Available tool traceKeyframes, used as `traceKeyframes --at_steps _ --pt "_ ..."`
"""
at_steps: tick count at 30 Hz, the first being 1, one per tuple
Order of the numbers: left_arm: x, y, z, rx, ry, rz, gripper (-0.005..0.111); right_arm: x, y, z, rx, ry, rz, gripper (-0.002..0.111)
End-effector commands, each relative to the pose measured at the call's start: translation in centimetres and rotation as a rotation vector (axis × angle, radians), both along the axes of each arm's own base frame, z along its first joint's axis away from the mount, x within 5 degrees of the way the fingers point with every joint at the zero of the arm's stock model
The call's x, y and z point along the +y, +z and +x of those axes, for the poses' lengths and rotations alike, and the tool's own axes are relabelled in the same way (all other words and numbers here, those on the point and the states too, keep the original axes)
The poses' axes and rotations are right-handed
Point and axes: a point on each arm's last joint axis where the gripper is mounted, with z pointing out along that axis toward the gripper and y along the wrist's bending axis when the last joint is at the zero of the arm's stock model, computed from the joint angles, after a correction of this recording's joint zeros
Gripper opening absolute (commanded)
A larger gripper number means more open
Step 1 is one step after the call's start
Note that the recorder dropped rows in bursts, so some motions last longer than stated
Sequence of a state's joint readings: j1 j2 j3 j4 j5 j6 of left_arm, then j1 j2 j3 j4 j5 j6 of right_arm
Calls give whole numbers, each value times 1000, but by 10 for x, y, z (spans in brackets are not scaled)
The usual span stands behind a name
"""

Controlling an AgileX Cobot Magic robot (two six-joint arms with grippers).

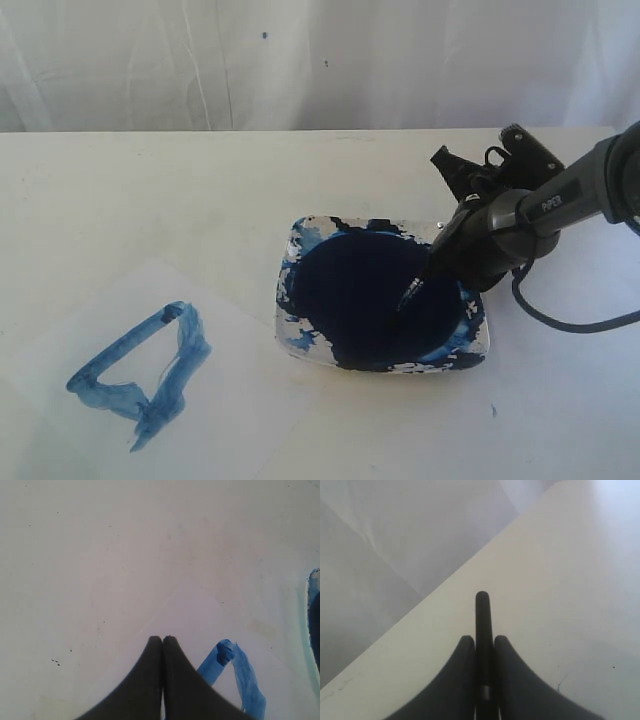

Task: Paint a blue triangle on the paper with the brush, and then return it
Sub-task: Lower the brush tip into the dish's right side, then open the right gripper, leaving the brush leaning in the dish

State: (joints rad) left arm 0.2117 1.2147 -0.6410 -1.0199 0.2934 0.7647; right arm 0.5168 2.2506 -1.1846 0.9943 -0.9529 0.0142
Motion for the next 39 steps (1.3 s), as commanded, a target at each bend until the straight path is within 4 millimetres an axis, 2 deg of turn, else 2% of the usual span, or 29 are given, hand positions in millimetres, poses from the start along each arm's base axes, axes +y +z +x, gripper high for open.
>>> traceKeyframes --at_steps 1,3,7,13,15,18,23,29,32,39 --pt "-2 -1 -1 6 -8 -17 0 -4 2 2 -8 -11 -14 0" --pt "-2 -1 -1 6 -8 -17 0 -4 2 2 -8 -11 -14 0" --pt "-2 -1 -1 6 -8 -17 0 -3 -6 2 19 1 -18 13" --pt "-2 -1 -1 6 -8 -17 0 -3 -7 1 21 1 -19 25" --pt "-2 -1 -1 6 -8 -17 0 -3 -6 1 19 0 -20 34" --pt "-2 -1 -1 6 -8 -17 0 -3 -6 1 18 -1 -20 54" --pt "-2 -1 -1 6 -8 -17 0 -3 11 2 -18 -2 -8 57" --pt "-2 -1 -1 6 -8 -17 0 -4 56 -1 -56 36 -136 57" --pt "-2 -1 -1 6 -8 -17 0 -12 105 -22 -122 93 -228 56" --pt "-2 -1 -1 6 -8 -17 0 -30 172 -76 -204 241 -332 34"
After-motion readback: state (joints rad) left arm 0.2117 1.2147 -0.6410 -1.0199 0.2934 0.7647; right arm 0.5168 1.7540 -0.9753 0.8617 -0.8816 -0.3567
